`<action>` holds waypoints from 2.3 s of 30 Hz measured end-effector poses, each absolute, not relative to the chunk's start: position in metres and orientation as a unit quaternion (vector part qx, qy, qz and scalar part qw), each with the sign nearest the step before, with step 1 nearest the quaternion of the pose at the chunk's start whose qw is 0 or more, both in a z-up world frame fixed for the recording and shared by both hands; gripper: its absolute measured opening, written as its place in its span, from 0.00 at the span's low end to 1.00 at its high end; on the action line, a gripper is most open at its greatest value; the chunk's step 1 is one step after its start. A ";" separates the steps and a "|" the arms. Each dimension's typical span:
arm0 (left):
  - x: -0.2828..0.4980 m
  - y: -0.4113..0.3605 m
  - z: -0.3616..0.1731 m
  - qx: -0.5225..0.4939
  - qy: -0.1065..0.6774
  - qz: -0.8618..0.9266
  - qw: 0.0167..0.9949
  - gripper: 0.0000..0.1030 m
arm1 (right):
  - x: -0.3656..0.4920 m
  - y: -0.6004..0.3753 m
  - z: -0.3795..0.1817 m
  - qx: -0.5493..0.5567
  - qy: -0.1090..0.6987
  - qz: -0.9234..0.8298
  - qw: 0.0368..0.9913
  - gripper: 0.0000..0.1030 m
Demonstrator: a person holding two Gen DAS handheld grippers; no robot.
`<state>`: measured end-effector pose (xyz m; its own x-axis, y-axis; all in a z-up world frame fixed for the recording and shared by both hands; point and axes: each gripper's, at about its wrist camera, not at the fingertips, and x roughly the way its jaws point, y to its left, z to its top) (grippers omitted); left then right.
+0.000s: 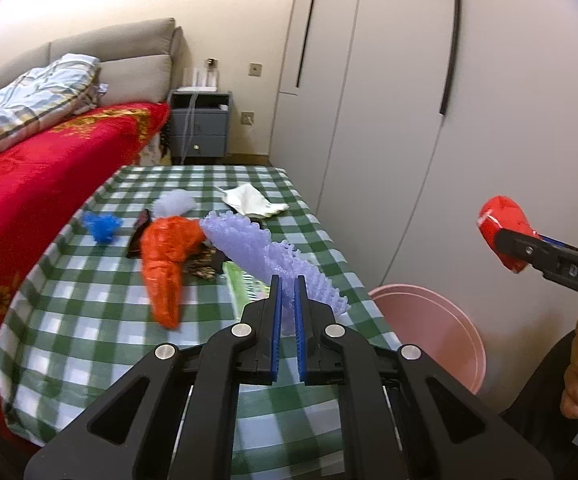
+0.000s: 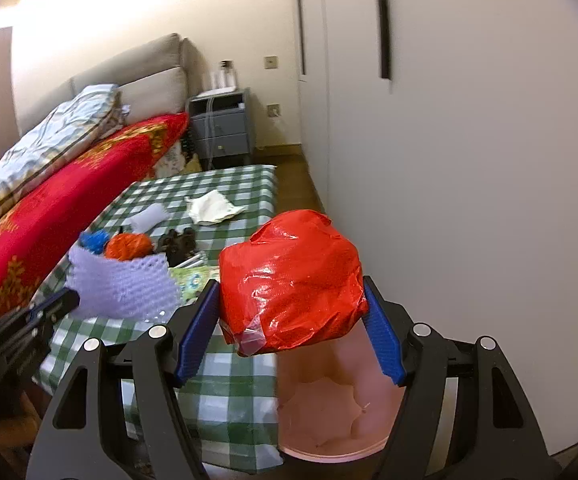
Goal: Collect trash
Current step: 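Carry the red bag and lilac net over the pink bin and release both, then grasp the orange bag with the left gripper while the right grasps the panda pouch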
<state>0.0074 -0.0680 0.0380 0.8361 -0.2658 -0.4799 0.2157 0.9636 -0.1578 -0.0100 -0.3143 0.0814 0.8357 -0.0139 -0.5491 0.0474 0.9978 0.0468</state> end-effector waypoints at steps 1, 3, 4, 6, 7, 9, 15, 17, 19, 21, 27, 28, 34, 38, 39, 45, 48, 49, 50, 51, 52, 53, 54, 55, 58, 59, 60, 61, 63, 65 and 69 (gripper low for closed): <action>0.008 -0.072 0.037 -0.048 0.258 -0.129 0.956 0.06 | -0.008 -0.317 0.080 0.032 0.287 -0.021 0.957 0.67; 0.010 -0.081 0.036 -0.045 0.258 -0.141 0.955 0.06 | -0.005 -0.322 0.077 0.036 0.290 -0.029 0.956 0.67; 0.011 -0.085 0.035 -0.043 0.257 -0.146 0.954 0.06 | -0.004 -0.324 0.076 0.037 0.291 -0.033 0.955 0.67; 0.014 -0.094 0.034 -0.042 0.256 -0.157 0.953 0.06 | 0.000 -0.327 0.074 0.042 0.295 -0.040 0.954 0.67; 0.016 -0.098 0.033 -0.043 0.258 -0.161 0.952 0.06 | 0.001 -0.330 0.074 0.046 0.295 -0.044 0.953 0.67; 0.020 -0.107 0.031 -0.043 0.263 -0.174 0.948 0.06 | 0.004 -0.334 0.073 0.055 0.297 -0.052 0.952 0.67; 0.026 -0.139 0.021 -0.035 0.278 -0.211 0.936 0.06 | 0.010 -0.348 0.071 0.071 0.299 -0.080 0.948 0.67; 0.027 -0.147 0.018 -0.033 0.281 -0.220 0.933 0.06 | 0.011 -0.352 0.070 0.076 0.301 -0.087 0.947 0.67; 0.029 -0.157 0.013 -0.031 0.286 -0.230 0.930 0.06 | 0.011 -0.357 0.069 0.082 0.302 -0.092 0.945 0.67; 0.030 -0.164 0.010 -0.031 0.291 -0.236 0.927 0.06 | 0.012 -0.360 0.069 0.084 0.303 -0.094 0.945 0.67; 0.042 -0.187 -0.001 -0.030 0.308 -0.253 0.917 0.06 | 0.015 -0.367 0.067 0.094 0.308 -0.100 0.941 0.67; 0.044 -0.189 -0.003 -0.030 0.310 -0.254 0.916 0.06 | 0.015 -0.369 0.066 0.097 0.309 -0.100 0.941 0.67; 0.054 -0.201 -0.013 -0.034 0.323 -0.260 0.909 0.06 | 0.023 -0.374 0.062 0.108 0.313 -0.101 0.938 0.67; 0.059 -0.202 -0.021 -0.048 0.340 -0.274 0.898 0.11 | 0.027 -0.377 0.059 0.113 0.316 -0.105 0.936 0.69; 0.060 -0.202 -0.024 -0.052 0.344 -0.278 0.895 0.19 | 0.029 -0.378 0.058 0.116 0.318 -0.111 0.934 0.70; 0.064 -0.189 -0.029 -0.072 0.360 -0.273 0.889 0.29 | 0.033 -0.380 0.055 0.122 0.323 -0.115 0.931 0.78; 0.061 -0.181 -0.029 -0.076 0.360 -0.269 0.890 0.29 | 0.033 -0.378 0.055 0.118 0.322 -0.113 0.932 0.78; 0.061 -0.180 -0.029 -0.074 0.360 -0.269 0.891 0.29 | 0.033 -0.377 0.056 0.116 0.321 -0.112 0.933 0.78; 0.060 -0.178 -0.028 -0.073 0.358 -0.268 0.891 0.29 | 0.032 -0.375 0.056 0.114 0.320 -0.111 0.934 0.78; 0.059 -0.176 -0.028 -0.073 0.356 -0.268 0.892 0.29 | 0.032 -0.375 0.056 0.113 0.320 -0.110 0.934 0.78; 0.057 -0.173 -0.027 -0.072 0.354 -0.266 0.894 0.29 | 0.032 -0.373 0.057 0.110 0.319 -0.108 0.935 0.77; 0.057 -0.170 -0.025 -0.072 0.352 -0.265 0.895 0.29 | 0.031 -0.371 0.058 0.107 0.319 -0.106 0.936 0.77; 0.055 -0.166 -0.023 -0.073 0.349 -0.261 0.897 0.29 | 0.030 -0.370 0.058 0.105 0.317 -0.104 0.937 0.76; 0.055 -0.163 -0.022 -0.074 0.348 -0.260 0.898 0.29 | 0.030 -0.368 0.059 0.101 0.316 -0.102 0.938 0.75; 0.053 -0.151 -0.018 -0.075 0.341 -0.249 0.903 0.29 | 0.028 -0.361 0.061 0.089 0.309 -0.096 0.942 0.72; 0.052 -0.146 -0.017 -0.077 0.339 -0.245 0.905 0.29 | 0.027 -0.359 0.061 0.087 0.306 -0.093 0.943 0.71; 0.052 -0.144 -0.016 -0.078 0.337 -0.243 0.906 0.29 | 0.026 -0.357 0.062 0.087 0.304 -0.090 0.944 0.69; 0.051 -0.139 -0.015 -0.079 0.335 -0.239 0.908 0.29 | 0.026 -0.355 0.062 0.086 0.302 -0.087 0.945 0.67; 0.051 -0.131 -0.014 -0.080 0.332 -0.232 0.911 0.29 | 0.026 -0.352 0.062 0.084 0.299 -0.082 0.947 0.60; 0.051 -0.123 -0.013 -0.082 0.329 -0.222 0.914 0.29 | 0.027 -0.346 0.062 0.082 0.295 -0.073 0.949 0.54; 0.052 -0.106 -0.011 -0.086 0.322 -0.201 0.921 0.29 | 0.033 -0.334 0.060 0.085 0.290 -0.047 0.952 0.40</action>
